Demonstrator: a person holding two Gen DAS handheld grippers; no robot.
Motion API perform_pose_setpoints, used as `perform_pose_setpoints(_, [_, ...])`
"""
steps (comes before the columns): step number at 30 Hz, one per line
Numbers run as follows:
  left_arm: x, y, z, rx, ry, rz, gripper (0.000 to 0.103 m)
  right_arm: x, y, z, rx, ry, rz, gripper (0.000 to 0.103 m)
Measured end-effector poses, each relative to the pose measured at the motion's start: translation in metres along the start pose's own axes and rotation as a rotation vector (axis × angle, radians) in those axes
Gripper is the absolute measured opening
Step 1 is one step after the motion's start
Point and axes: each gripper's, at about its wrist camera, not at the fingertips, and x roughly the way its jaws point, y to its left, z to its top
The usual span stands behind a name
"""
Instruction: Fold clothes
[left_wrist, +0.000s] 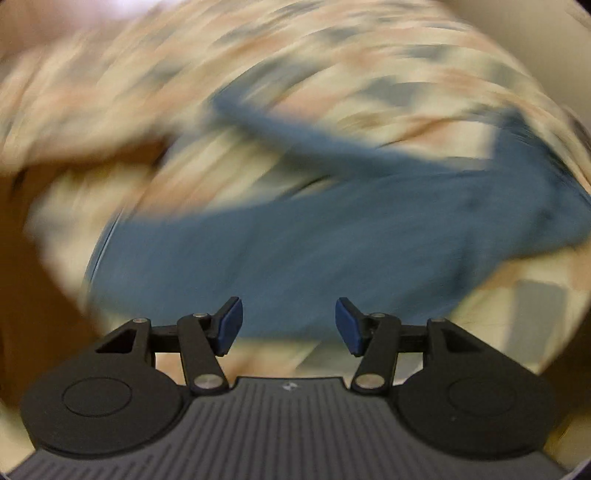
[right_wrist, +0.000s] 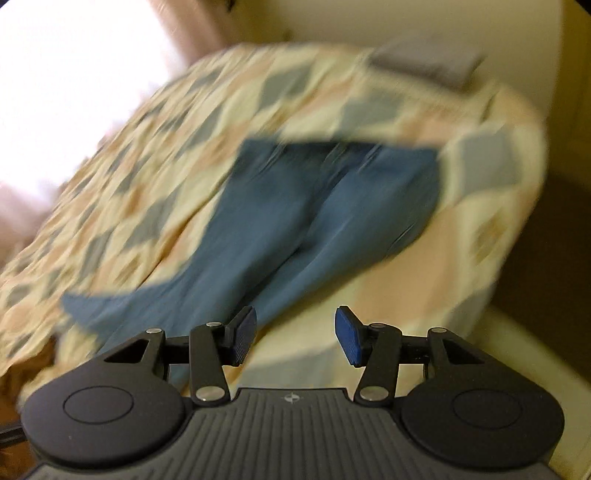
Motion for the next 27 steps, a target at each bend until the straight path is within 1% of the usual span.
perform_pose_setpoints(1, [0.004,0.019,-0.008,-0.036,-0.007,0.031,0.051,0.004,0.017,-0.012,-0.054,0.025,0.006,0.051])
perform_pose_setpoints(2, [0.008,0.033,-0.016,-0.025,-0.025,0.078,0.054,0.012,0.038,-0.024,-0.156,0.046,-0.006,0.051])
perform_pose_setpoints(3, [0.012,0.040,-0.022,0.039,-0.043,0.129,0.054,0.020,0.059,-0.035,-0.259,0.068,-0.018,0.051])
perform_pose_setpoints(4, [0.014,0.043,-0.028,0.126,-0.058,0.182,0.057,0.027,0.080,-0.048,-0.369,0.087,-0.032,0.051])
perform_pose_setpoints(5, [0.017,0.045,-0.036,0.235,-0.073,0.232,0.059,0.035,0.102,-0.063,-0.514,0.099,-0.055,0.051])
perform_pose_setpoints(6, [0.024,0.044,-0.043,0.371,-0.088,0.281,0.060,0.040,0.121,-0.078,-0.655,0.102,-0.080,0.052])
perform_pose_setpoints(8, [0.039,0.039,-0.059,0.656,-0.131,0.371,0.063,0.053,0.149,-0.105,-0.919,0.088,-0.111,0.056])
perform_pose_setpoints(9, [0.049,0.038,-0.067,0.800,-0.159,0.410,0.063,0.059,0.161,-0.118,-1.044,0.078,-0.126,0.060])
perform_pose_setpoints(11, [0.066,0.042,-0.082,1.049,-0.216,0.452,0.065,0.072,0.176,-0.141,-1.259,0.044,-0.149,0.063])
perform_pose_setpoints(12, [0.077,0.046,-0.085,1.151,-0.238,0.461,0.066,0.079,0.182,-0.152,-1.366,0.022,-0.159,0.067])
perform_pose_setpoints(13, [0.089,0.051,-0.085,1.222,-0.250,0.463,0.070,0.086,0.185,-0.162,-1.475,-0.006,-0.171,0.072])
perform_pose_setpoints(14, [0.096,0.054,-0.088,1.288,-0.258,0.465,0.072,0.093,0.187,-0.173,-1.589,-0.034,-0.185,0.074])
perform_pose_setpoints(16, [0.113,0.061,-0.090,1.408,-0.275,0.474,0.075,0.108,0.184,-0.186,-1.761,-0.077,-0.196,0.078])
perform_pose_setpoints(17, [0.121,0.066,-0.088,1.450,-0.288,0.484,0.078,0.116,0.182,-0.192,-1.839,-0.095,-0.198,0.079])
perform_pose_setpoints(19, [0.133,0.072,-0.078,1.492,-0.307,0.497,0.078,0.132,0.174,-0.198,-1.972,-0.140,-0.193,0.082])
perform_pose_setpoints(21, [0.141,0.077,-0.063,1.506,-0.310,0.499,0.074,0.149,0.170,-0.205,-2.092,-0.211,-0.193,0.084])
perform_pose_setpoints(22, [0.144,0.078,-0.056,1.511,-0.305,0.498,0.060,0.155,0.170,-0.208,-2.137,-0.240,-0.193,0.084])
perform_pose_setpoints(23, [0.146,0.078,-0.049,1.517,-0.296,0.498,0.037,0.160,0.171,-0.209,-2.170,-0.240,-0.178,0.083])
perform_pose_setpoints(24, [0.147,0.079,-0.040,1.520,-0.285,0.496,0.024,0.166,0.172,-0.210,-2.203,-0.240,-0.162,0.075])
perform_pose_setpoints(25, [0.145,0.079,-0.029,1.506,-0.280,0.491,0.012,0.171,0.173,-0.209,-2.227,-0.227,-0.140,0.038])
perform_pose_setpoints(26, [0.139,0.079,-0.016,1.478,-0.286,0.486,0.010,0.171,0.178,-0.204,-2.206,-0.156,-0.092,0.011])
perform_pose_setpoints(27, [0.137,0.082,0.003,1.442,-0.294,0.480,0.010,0.171,0.183,-0.197,-2.173,-0.094,-0.046,0.003])
